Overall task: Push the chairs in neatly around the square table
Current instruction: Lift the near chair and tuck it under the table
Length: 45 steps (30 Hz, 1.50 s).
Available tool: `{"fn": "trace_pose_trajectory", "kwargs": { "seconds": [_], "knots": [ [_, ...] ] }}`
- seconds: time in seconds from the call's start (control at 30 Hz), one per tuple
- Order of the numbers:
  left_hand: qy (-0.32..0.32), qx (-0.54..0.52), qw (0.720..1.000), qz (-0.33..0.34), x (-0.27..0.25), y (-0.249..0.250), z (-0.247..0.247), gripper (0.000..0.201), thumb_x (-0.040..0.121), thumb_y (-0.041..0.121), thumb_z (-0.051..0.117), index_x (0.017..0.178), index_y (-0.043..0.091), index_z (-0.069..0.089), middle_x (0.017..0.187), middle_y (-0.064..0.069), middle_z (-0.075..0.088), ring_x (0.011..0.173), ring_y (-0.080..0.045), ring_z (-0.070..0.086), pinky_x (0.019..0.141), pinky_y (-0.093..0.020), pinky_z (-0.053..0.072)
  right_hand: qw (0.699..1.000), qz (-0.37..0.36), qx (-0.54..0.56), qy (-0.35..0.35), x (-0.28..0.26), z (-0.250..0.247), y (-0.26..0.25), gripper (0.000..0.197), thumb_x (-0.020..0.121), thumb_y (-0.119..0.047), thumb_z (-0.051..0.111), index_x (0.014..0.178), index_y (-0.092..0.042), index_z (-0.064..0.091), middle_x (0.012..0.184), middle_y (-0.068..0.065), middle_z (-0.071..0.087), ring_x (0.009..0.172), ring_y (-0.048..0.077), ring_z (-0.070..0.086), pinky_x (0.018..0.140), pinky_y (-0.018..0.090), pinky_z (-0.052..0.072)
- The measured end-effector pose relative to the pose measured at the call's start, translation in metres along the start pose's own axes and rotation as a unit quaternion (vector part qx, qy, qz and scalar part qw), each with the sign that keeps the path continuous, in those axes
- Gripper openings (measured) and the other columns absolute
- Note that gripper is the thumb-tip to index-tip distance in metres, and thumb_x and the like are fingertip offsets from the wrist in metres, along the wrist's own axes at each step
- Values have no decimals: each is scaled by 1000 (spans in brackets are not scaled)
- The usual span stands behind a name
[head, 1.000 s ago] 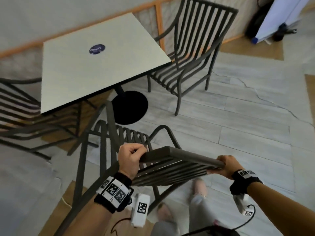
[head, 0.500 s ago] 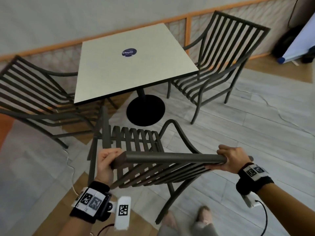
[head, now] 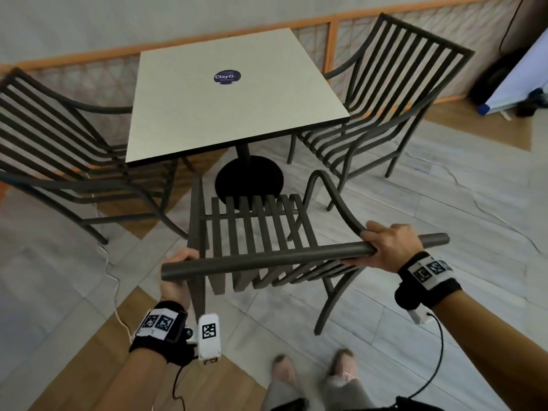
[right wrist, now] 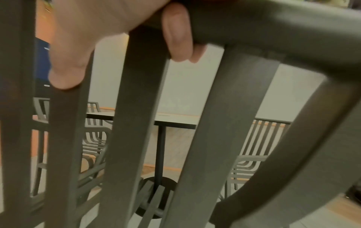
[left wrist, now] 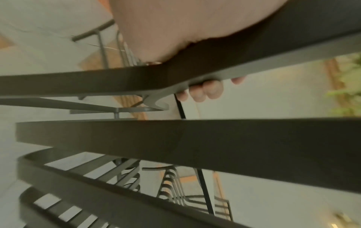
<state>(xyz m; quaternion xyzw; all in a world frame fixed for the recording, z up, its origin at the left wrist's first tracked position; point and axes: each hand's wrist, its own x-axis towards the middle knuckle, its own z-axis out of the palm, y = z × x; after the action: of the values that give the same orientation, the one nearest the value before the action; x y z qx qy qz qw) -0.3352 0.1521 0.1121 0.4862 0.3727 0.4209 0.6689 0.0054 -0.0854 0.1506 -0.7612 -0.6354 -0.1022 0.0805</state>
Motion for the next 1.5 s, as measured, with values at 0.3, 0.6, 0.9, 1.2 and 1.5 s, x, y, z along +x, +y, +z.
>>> {"fn": "trace_pose_trajectory", "kwargs": {
  "seconds": [0.3, 0.6, 0.9, 1.2, 1.5],
  "knots": [
    [167, -254, 945, -120, -13, -21, -54, 31, 80, 10, 49, 51, 12, 61, 52, -5, 55, 71, -26, 59, 108, -44, 38, 996, -63, -27, -57, 38, 19, -48, 50, 57, -61, 80, 64, -15, 61, 62, -2, 50, 34, 12, 23, 34, 21, 37],
    [180, -303, 919, -175, 1, -43, -103, 37, 50, 13, 71, 81, 2, 55, 50, -3, 57, 54, -17, 62, 84, -24, 47, 995, -64, 9, -70, 27, 36, -90, 40, 60, -51, 83, 67, -17, 62, 63, -3, 53, 27, 13, 38, 44, 20, 29],
    [140, -314, 918, -196, -19, -73, -113, 68, 14, 12, 91, 74, -3, 62, 67, -14, 69, 55, -14, 63, 75, -16, 53, 992, -12, 76, -103, -3, 63, -96, 33, 61, -40, 83, 77, -19, 65, 68, -3, 57, 34, 15, 46, 34, 23, 42],
    [-106, 249, 934, -231, -9, -1, -122, 54, 64, 39, 79, 111, 15, 70, 113, -7, 72, 117, -27, 62, 105, -40, 42, 981, 55, 62, -176, -11, 59, -70, 28, 69, -54, 73, 82, -30, 65, 81, -11, 60, 73, 12, 54, 65, 29, 47],
    [-270, 728, 616, -135, -9, -20, -57, 32, 81, 24, 66, 105, 44, 66, 106, 6, 71, 107, -20, 61, 112, -47, 37, 936, 122, -7, -330, 4, 47, -74, 30, 92, -32, 52, 118, -43, 61, 98, -10, 71, 90, 14, 65, 69, 23, 43]
  ]
}}
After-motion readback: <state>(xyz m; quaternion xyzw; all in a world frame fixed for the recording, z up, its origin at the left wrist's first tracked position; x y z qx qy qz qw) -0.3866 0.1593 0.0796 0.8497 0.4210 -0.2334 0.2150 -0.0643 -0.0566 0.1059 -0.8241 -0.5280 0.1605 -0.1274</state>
